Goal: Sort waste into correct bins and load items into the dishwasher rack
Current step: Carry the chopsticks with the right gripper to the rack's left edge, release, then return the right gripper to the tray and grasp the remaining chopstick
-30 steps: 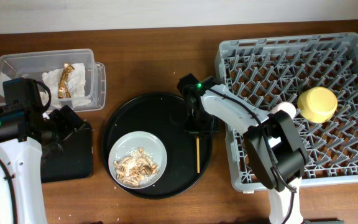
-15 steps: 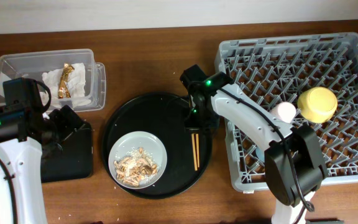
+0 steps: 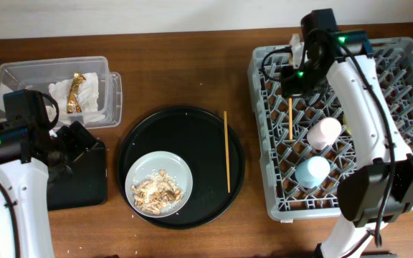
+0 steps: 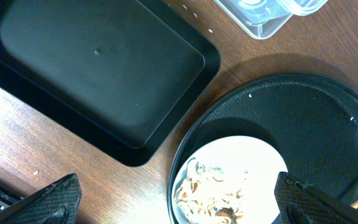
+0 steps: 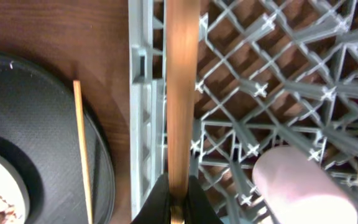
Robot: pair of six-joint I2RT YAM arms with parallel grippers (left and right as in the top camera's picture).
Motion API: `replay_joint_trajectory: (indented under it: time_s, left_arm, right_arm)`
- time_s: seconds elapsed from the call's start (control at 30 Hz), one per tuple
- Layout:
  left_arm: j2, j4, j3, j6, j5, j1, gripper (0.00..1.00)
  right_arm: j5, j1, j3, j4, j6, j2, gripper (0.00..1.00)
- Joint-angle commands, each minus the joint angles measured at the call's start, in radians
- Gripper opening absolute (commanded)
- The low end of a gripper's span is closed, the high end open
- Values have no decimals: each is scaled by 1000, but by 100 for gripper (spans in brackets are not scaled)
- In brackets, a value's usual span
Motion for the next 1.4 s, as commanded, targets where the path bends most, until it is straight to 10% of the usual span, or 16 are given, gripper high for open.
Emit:
replay_joint_trajectory:
  time_s: [0.0,0.07,0.23,0.53,0.83,1.37]
  left_arm:
    - [3,1,-1,-13,-7,4,99]
    - [3,1,-1,-13,-7,4,99]
    - [3,1,-1,-13,-7,4,99]
    - [3,1,-1,-13,-7,4,99]
    - [3,1,-1,-13,-7,4,99]
    - [3,1,-1,-13,-7,4,99]
  right_arm:
    - [-75,8,-32,42,-55,11,4]
    - [-77,18,-53,66,-55,12,4]
    - [-59,34,-87,69,-54,11,47]
    - [-363,145,-87,-28,-39,10,47]
    - [158,446,-373,269,480,13,47]
    - [73,465,-626,568,523,77,26]
